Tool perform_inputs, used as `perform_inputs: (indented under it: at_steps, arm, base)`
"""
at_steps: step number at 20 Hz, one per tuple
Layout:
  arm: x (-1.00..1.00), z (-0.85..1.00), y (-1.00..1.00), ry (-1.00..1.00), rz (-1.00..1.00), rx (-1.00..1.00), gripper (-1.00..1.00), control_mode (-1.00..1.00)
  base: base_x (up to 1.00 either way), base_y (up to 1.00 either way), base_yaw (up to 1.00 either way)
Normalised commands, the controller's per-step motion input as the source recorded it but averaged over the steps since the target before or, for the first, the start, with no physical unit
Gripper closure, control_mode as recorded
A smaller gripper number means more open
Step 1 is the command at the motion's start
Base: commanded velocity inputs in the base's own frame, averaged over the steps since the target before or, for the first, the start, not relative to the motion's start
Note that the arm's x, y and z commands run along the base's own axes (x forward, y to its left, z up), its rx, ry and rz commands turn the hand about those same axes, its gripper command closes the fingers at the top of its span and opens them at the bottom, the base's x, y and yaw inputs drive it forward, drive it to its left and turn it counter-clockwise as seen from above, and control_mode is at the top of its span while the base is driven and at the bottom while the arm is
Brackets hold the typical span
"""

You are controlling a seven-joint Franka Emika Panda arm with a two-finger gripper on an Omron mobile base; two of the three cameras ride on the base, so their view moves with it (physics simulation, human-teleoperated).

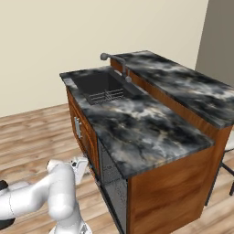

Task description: Open the dishwasher door and pull out the top rack.

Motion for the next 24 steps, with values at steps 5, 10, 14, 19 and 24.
perform_inputs:
  at_steps: [5, 10, 14, 19, 24]
  arm:
    - [-0.29, -1.0, 0.86, 0.06, -0.01, -0.04, 1.0, -1.0]
    - [-0.2, -1.0, 0.76, 0.07, -0.01, -0.05, 1.0, -1.0]
    - [-0.18, -1.0, 0.82, 0.09, -0.01, -0.03, 1.0, -1.0]
    - [-0.2, -1.0, 0.98, 0.11, 0.0, -0.02, 1.0, -1.0]
    - [-0.21, -1.0, 0.93, 0.1, 0.0, -0.03, 1.0, -1.0]
  base:
    - [0.0, 0.0, 0.0]
    - [0.0, 0.0, 0.0]
    - [0.0, 0.0, 0.0]
    - [0.0, 0.0, 0.0]
    - [0.0, 0.0, 0.0]
